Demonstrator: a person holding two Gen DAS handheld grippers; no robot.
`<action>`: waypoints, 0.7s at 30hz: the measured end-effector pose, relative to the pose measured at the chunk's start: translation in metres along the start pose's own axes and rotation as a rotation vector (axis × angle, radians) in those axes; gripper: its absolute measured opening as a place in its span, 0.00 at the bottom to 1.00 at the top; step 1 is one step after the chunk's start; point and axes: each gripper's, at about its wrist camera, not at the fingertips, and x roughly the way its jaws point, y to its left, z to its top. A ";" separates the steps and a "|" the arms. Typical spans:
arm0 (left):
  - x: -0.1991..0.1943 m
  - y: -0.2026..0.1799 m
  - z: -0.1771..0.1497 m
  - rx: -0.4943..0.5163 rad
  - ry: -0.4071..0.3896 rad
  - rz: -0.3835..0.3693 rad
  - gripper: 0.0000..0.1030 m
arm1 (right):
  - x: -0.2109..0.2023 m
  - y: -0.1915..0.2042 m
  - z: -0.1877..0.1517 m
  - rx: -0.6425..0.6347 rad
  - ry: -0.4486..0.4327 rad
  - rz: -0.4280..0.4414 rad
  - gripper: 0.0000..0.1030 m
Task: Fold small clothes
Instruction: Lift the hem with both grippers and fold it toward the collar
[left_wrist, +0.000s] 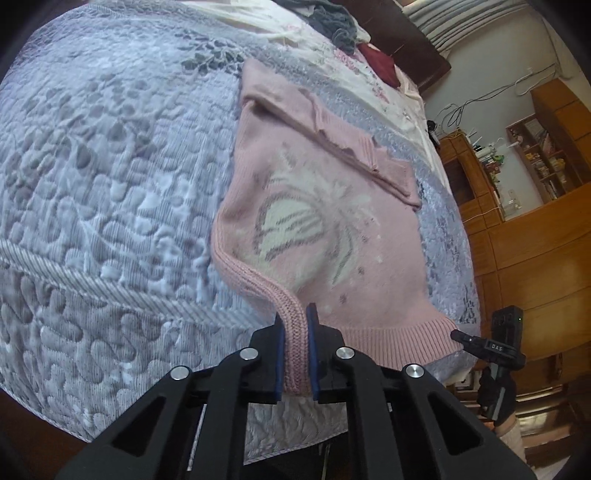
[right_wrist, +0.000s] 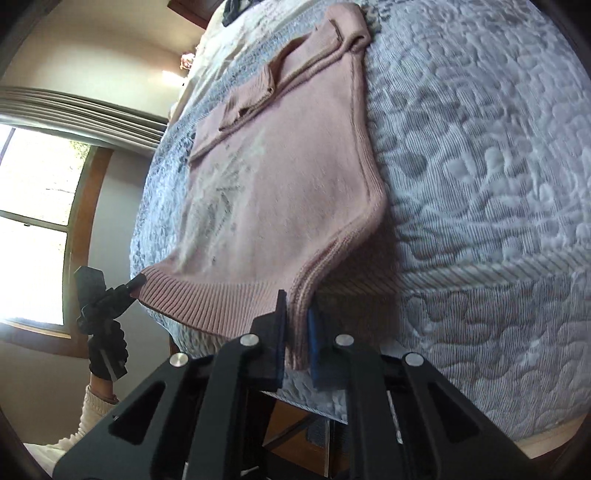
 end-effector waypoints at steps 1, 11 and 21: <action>0.000 -0.004 0.008 0.007 -0.012 -0.001 0.10 | -0.003 0.003 0.008 -0.002 -0.011 0.004 0.08; 0.030 0.003 0.079 -0.005 -0.078 0.075 0.10 | 0.004 -0.004 0.093 0.066 -0.036 -0.022 0.08; 0.089 0.047 0.118 -0.124 -0.029 0.135 0.10 | 0.050 -0.046 0.152 0.216 0.009 -0.028 0.09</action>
